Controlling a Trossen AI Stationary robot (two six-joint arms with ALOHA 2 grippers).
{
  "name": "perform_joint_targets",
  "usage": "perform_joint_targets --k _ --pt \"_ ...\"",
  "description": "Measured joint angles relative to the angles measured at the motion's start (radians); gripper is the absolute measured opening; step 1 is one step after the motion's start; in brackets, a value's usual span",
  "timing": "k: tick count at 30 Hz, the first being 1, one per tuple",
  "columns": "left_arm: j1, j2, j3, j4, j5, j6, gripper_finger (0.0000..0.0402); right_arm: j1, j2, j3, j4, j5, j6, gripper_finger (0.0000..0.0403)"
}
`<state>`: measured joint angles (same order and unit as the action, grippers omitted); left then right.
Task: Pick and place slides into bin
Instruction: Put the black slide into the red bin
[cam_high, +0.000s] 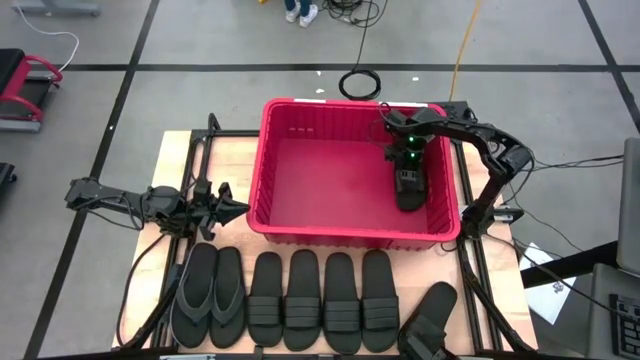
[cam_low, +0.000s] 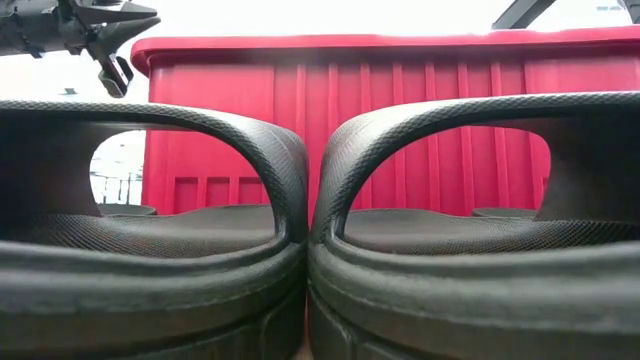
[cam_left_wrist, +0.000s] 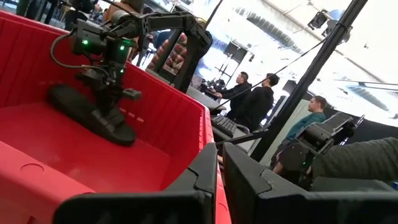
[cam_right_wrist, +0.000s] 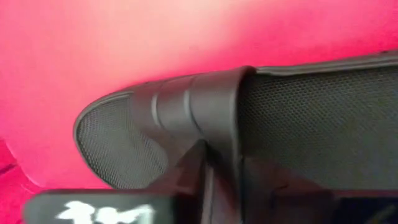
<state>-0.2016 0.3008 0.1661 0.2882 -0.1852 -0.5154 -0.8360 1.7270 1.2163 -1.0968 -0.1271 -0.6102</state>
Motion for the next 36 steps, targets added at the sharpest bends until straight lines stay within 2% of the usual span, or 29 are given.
perform_joint_targets --k 4,8,15,18,20,23,26,28,29,36 --pt "0.000 0.000 0.000 0.000 0.000 0.016 0.0026 0.000 -0.056 0.000 0.026 0.002 0.001 0.0127" --pt "0.000 0.000 0.000 0.000 0.000 0.023 0.0026 0.000 -0.125 0.001 0.034 0.008 0.004 0.0162" --pt "0.000 0.000 0.000 0.000 0.000 0.023 0.0026 0.004 -0.246 0.001 0.044 -0.013 0.024 0.0175" --pt "0.000 0.000 0.000 0.000 0.000 0.023 0.0026 0.018 -0.281 0.001 0.073 -0.082 0.022 0.0156" --pt "0.000 0.000 0.000 0.000 0.000 0.023 0.0026 0.037 -0.286 0.002 0.097 -0.080 0.023 0.0130" --pt "0.000 0.000 0.000 0.000 0.000 0.022 0.0026 0.068 -0.276 0.002 0.140 0.030 0.023 0.0074" --pt "0.000 0.000 0.000 0.000 0.000 0.018 0.0026 0.092 -0.265 0.001 0.221 0.210 0.023 0.0016" --pt "0.000 0.000 0.000 0.000 -0.001 0.013 0.0026 0.095 -0.268 0.000 0.282 0.300 0.023 0.0008" --pt "0.000 0.000 0.000 0.000 -0.002 0.013 0.0026 0.093 -0.268 0.000 0.306 0.311 0.026 0.0009" --pt "0.000 0.000 0.000 0.000 -0.003 -0.004 0.0026 0.048 -0.232 -0.004 0.266 0.278 0.060 0.0001"
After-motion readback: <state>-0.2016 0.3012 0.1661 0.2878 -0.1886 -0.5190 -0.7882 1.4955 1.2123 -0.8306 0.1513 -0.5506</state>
